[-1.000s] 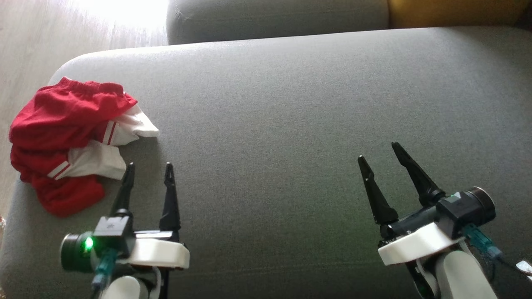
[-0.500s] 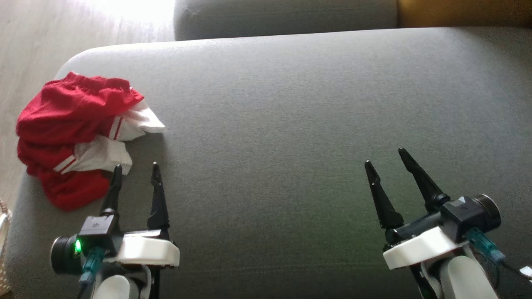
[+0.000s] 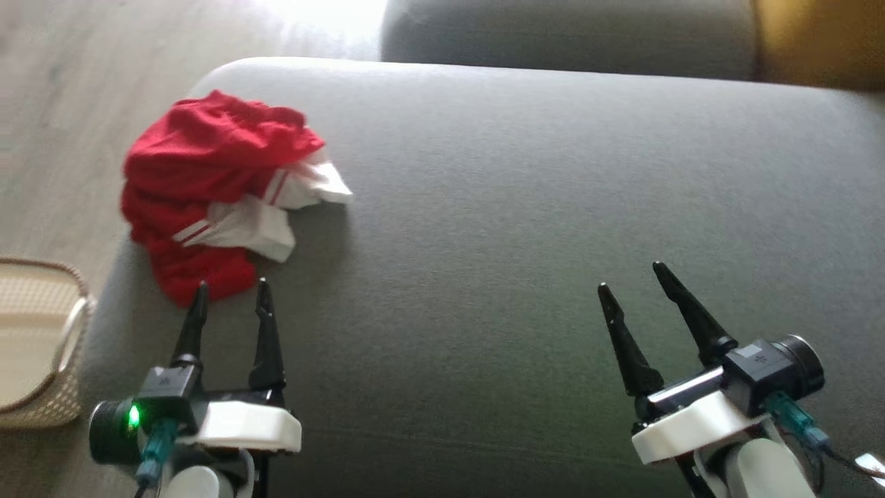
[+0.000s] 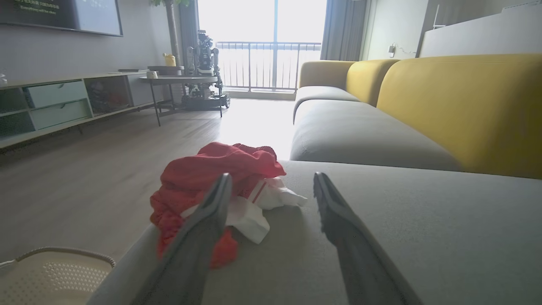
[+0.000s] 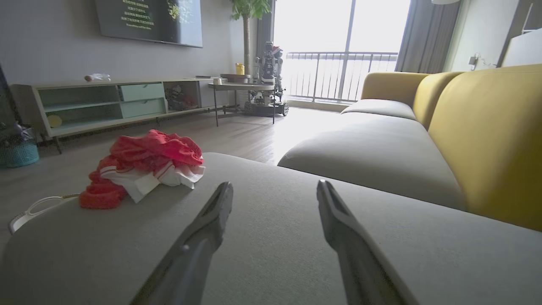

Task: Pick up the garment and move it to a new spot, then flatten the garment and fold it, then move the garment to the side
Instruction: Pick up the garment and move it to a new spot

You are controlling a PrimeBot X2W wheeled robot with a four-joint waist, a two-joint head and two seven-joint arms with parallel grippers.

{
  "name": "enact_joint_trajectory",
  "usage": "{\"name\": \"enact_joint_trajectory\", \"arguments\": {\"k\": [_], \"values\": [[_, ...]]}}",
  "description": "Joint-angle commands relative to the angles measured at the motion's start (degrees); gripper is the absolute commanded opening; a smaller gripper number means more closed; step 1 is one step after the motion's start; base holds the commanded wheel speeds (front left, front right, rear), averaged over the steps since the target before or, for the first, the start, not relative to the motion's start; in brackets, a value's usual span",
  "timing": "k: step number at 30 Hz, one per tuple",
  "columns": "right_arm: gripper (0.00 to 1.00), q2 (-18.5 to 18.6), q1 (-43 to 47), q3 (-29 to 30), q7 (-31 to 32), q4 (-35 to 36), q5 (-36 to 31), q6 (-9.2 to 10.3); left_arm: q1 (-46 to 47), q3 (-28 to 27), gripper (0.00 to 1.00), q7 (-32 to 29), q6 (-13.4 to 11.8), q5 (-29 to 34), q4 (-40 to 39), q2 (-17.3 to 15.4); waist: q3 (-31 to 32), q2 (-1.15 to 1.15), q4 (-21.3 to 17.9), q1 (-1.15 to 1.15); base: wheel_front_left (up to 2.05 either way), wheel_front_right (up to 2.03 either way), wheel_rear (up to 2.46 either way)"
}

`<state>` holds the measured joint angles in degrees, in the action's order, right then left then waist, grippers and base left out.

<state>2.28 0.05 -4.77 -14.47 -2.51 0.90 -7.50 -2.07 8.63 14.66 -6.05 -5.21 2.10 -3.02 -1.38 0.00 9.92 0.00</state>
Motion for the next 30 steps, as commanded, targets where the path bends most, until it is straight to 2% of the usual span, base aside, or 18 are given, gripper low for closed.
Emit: {"name": "enact_joint_trajectory", "arguments": {"k": [1,19,26,30], "values": [[1.0,0.6,-1.21,-1.76,-0.52,1.69,-0.49,0.01,1.27,-1.75,1.0,0.34,-0.26,0.08,-1.79,0.12,0.81,0.0,2.72,0.0,0.0,0.0,0.0],[1.0,0.6,-0.54,-3.13,-0.52,1.78,-2.15,0.01,0.67,-0.98,1.0,0.34,-0.96,-1.16,-2.48,0.13,0.22,0.0,10.45,0.0,0.0,0.0,0.0],[1.0,0.6,-0.99,-3.47,-0.52,1.96,-3.02,0.01,1.38,-0.52,1.0,0.34,-1.26,-1.57,-2.79,0.13,-1.48,0.0,11.42,0.0,0.0,0.0,0.0],[1.0,0.6,-1.85,-3.92,-0.52,2.18,-4.2,0.01,4.16,-1.01,1.0,0.34,-0.4,-0.91,-3.16,0.13,-3.86,0.0,10.84,0.0,0.0,0.0,0.0]]}}
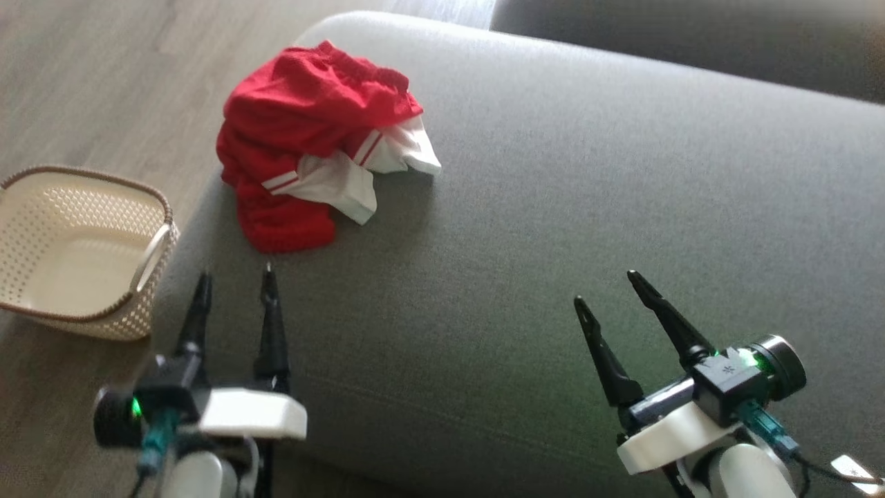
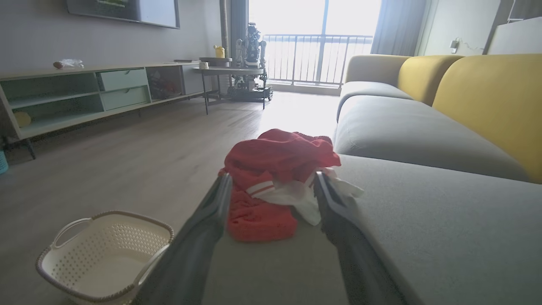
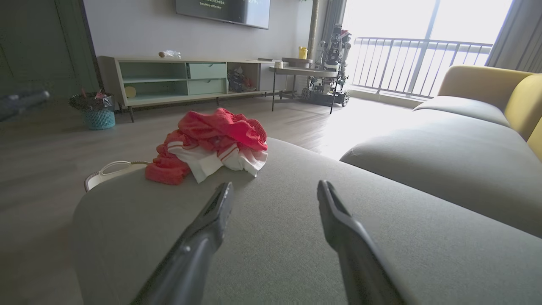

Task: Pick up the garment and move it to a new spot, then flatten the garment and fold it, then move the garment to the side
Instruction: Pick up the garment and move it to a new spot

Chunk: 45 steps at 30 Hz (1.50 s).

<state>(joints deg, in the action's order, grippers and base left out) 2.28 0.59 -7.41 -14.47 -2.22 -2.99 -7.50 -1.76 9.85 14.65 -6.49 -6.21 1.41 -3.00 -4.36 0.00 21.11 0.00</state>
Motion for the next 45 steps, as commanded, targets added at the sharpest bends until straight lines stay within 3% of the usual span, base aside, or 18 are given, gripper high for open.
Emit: {"name": "enact_joint_trajectory", "arguments": {"k": [1,6,11,15,19,20,24,36,45], "values": [[1.0,0.6,-2.73,-1.26,-0.52,1.93,-0.73,0.01,4.92,-2.5,1.0,0.35,0.29,0.35,-2.61,0.12,-1.68,0.0,-0.57,0.0,0.0,0.0,0.0],[1.0,0.6,-3.89,-0.65,-0.52,1.96,-2.88,0.01,12.52,-4.85,1.0,0.35,2.4,1.91,-2.76,-0.16,-5.44,0.0,-1.45,0.0,0.0,0.0,0.0],[1.0,0.6,-5.5,-0.61,-0.52,2.2,-4.87,0.01,22.19,-6.56,1.0,0.35,5.33,3.49,-0.36,-2.45,-9.43,0.0,-2.81,0.0,0.0,0.0,0.0],[1.0,0.6,-7.01,-0.59,-0.52,2.45,-5.55,0.01,30.33,-7.94,1.0,0.35,7.24,3.84,8.23,-5.51,-12.41,0.0,-4.6,0.0,0.0,0.0,0.0],[1.0,0.6,-7.6,-0.84,-0.52,2.72,-5.86,0.01,39.02,-10.69,1.0,0.28,10.06,-1.11,20.28,-6.28,-14.84,0.0,-6.36,0.0,0.0,0.0,0.0],[1.0,0.6,-7.6,-0.84,-0.52,2.72,-5.86,0.01,39.02,-10.69,1.0,0.28,10.06,-1.11,20.28,-6.28,-14.84,0.0,-6.36,0.0,0.0,0.0,0.0],[1.0,0.6,-8.42,-0.66,-0.52,3.19,-6.26,0.01,49.46,-12.76,1.0,-4.56,11.68,-5.25,35.02,-8.66,-17.78,0.0,-8.55,0.0,0.0,0.0,0.0],[1.0,0.6,-12.5,0.15,-0.52,4.53,-7.05,0.01,66.45,-12.3,1.0,-15.08,10.21,-6.28,57.28,-11.26,-25.59,0.0,-10.67,0.0,0.0,0.0,0.0],[1.0,0.6,-13.72,0.77,-0.52,4.54,-6.36,0.01,69.8,-10.48,1.0,-17.1,9.0,-5.43,65.55,-11.74,-26.81,0.0,-11.24,0.0,0.0,0.0,0.0]]}}
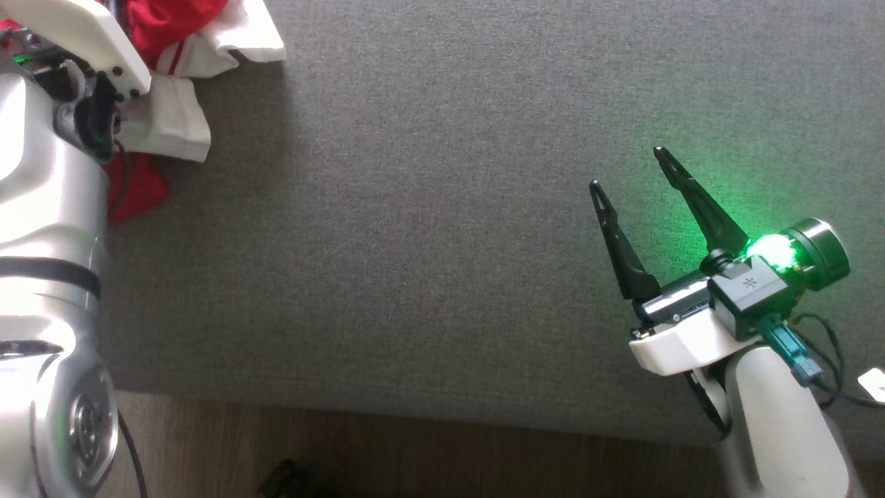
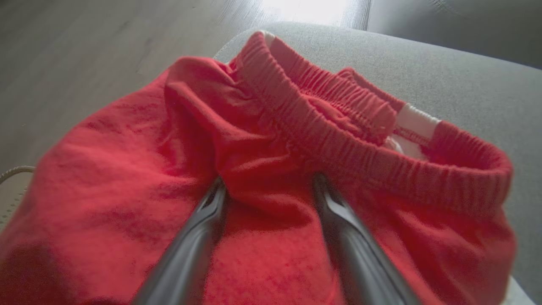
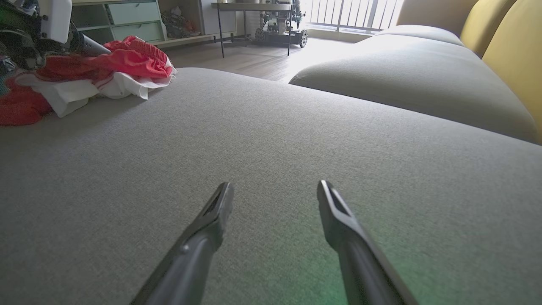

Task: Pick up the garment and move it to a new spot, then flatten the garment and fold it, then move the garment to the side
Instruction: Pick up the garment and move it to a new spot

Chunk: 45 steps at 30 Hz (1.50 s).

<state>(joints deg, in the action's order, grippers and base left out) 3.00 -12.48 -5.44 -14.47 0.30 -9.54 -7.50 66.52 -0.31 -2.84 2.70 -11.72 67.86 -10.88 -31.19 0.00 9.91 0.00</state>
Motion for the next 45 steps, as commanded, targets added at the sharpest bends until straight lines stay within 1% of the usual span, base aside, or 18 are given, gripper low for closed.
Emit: {"name": "enact_joint_trajectory", "arguments": {"k": [1,2,6,10,16,22,26,30,34,38,43,45], "values": [[1.0,-0.13,-0.75,-1.17,-0.52,1.98,0.23,0.01,1.68,-0.37,0.47,0.98,-0.09,-0.11,-0.5,-3.84,0.08,0.0,-0.04,0.0,0.0,0.0,0.0],[1.0,-0.13,-0.81,-1.16,-0.52,1.94,0.27,0.01,1.79,-0.45,0.0,1.59,0.07,-0.37,-0.14,-3.74,0.19,0.0,-0.03,0.0,0.0,0.0,0.0],[1.0,-0.13,-0.72,-1.11,-0.52,1.57,0.5,0.01,1.79,-0.32,0.0,4.71,0.94,-0.91,0.79,-3.54,1.14,0.0,0.14,0.0,0.0,0.0,0.0],[1.0,-0.13,-0.47,-1.35,-0.52,1.25,0.93,0.01,1.62,-0.18,0.0,9.49,2.15,-1.48,0.52,-3.73,2.6,0.0,0.16,0.0,0.0,0.0,0.0],[1.0,-0.13,0.24,-1.98,-0.52,0.56,2.37,0.01,1.29,0.57,0.0,15.21,3.78,-2.24,-0.91,-3.97,6.19,0.0,-0.36,0.0,0.0,0.0,0.0],[1.0,-0.13,1.01,-2.44,-0.52,0.31,4.02,0.01,1.24,1.13,0.0,17.11,4.39,-3.08,-4.44,-4.03,9.6,0.0,-1.59,0.0,0.0,0.0,0.0],[1.0,-0.13,1.5,-2.68,-0.52,0.03,5.76,0.01,1.48,2.93,0.0,17.54,4.65,-3.0,-9.03,-3.89,11.81,0.0,-3.25,0.0,0.0,0.0,0.0],[1.0,-0.13,1.79,-3.15,-0.52,-0.01,7.23,0.01,1.03,4.82,0.0,17.73,4.74,-3.06,-15.32,-3.62,13.61,0.0,-6.03,0.0,0.0,0.0,0.0],[1.0,-0.13,2.01,-3.63,-0.52,0.8,9.52,0.01,0.11,7.06,0.0,17.16,4.77,-4.27,-21.24,-3.11,14.96,0.0,-10.07,0.0,0.0,0.0,0.0],[1.0,-0.13,1.93,-3.97,-0.52,2.53,11.12,0.01,-1.1,9.41,0.0,14.21,4.78,-6.69,-27.97,-2.39,15.83,0.0,-14.87,0.0,0.0,0.0,0.0],[1.0,-0.13,1.59,-4.01,-0.52,4.76,12.99,0.01,-3.12,12.0,0.0,8.98,4.78,-9.6,-37.09,-1.48,15.89,0.0,-21.55,0.0,0.0,0.0,0.0],[1.0,-0.13,1.74,-3.44,-0.52,5.36,13.6,0.01,-4.22,13.4,0.0,7.5,4.78,-10.74,-39.9,-0.46,16.24,0.0,-23.79,0.0,0.0,0.0,0.0]]}}
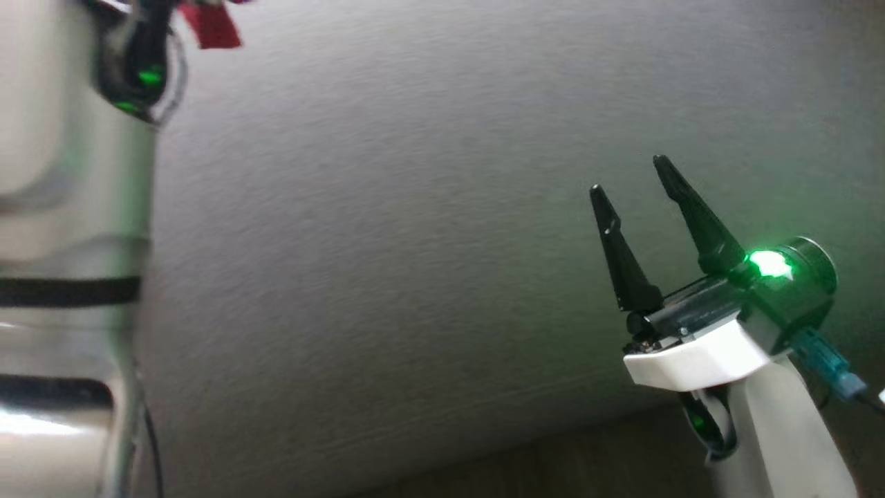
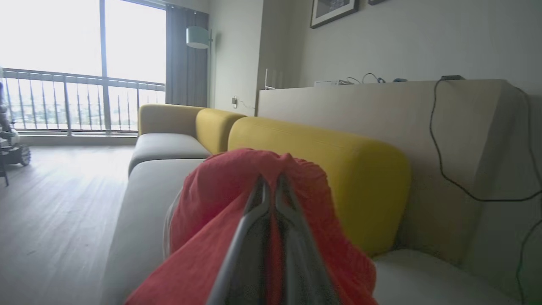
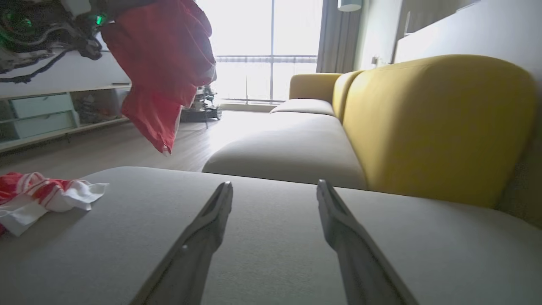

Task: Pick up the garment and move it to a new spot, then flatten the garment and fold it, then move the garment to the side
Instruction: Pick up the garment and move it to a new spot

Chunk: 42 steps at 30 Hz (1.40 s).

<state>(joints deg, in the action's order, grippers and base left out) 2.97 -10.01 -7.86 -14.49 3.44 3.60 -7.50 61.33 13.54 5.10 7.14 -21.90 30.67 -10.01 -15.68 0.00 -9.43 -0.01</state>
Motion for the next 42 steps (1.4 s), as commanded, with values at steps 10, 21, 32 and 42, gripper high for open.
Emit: {"name": "enact_joint_trajectory", "arguments": {"k": [10,21,32,42], "values": [[1.0,-0.1,1.09,-2.23,-0.51,3.94,3.17,0.01,-7.03,4.81,0.0,-3.14,0.31,-2.95,-7.25,1.02,2.3,0.0,-16.9,0.01,0.0,0.0,0.0],[1.0,-0.1,0.69,-0.87,-0.51,6.66,6.82,0.01,-9.43,8.4,0.0,1.37,-1.05,1.61,-2.34,-0.13,-5.88,0.0,-20.04,0.01,0.0,0.0,0.0],[1.0,-0.1,-1.35,-1.32,-0.51,7.02,6.35,0.01,-8.6,9.6,0.36,7.87,-2.02,3.35,12.73,0.0,-9.36,0.0,-16.26,0.01,0.0,0.0,0.0],[1.0,-0.1,-1.49,-2.02,-0.51,5.62,3.2,0.01,-13.07,5.93,1.0,9.86,-5.07,3.4,8.54,2.24,-5.51,0.0,-8.66,0.01,0.0,0.0,0.0]]}}
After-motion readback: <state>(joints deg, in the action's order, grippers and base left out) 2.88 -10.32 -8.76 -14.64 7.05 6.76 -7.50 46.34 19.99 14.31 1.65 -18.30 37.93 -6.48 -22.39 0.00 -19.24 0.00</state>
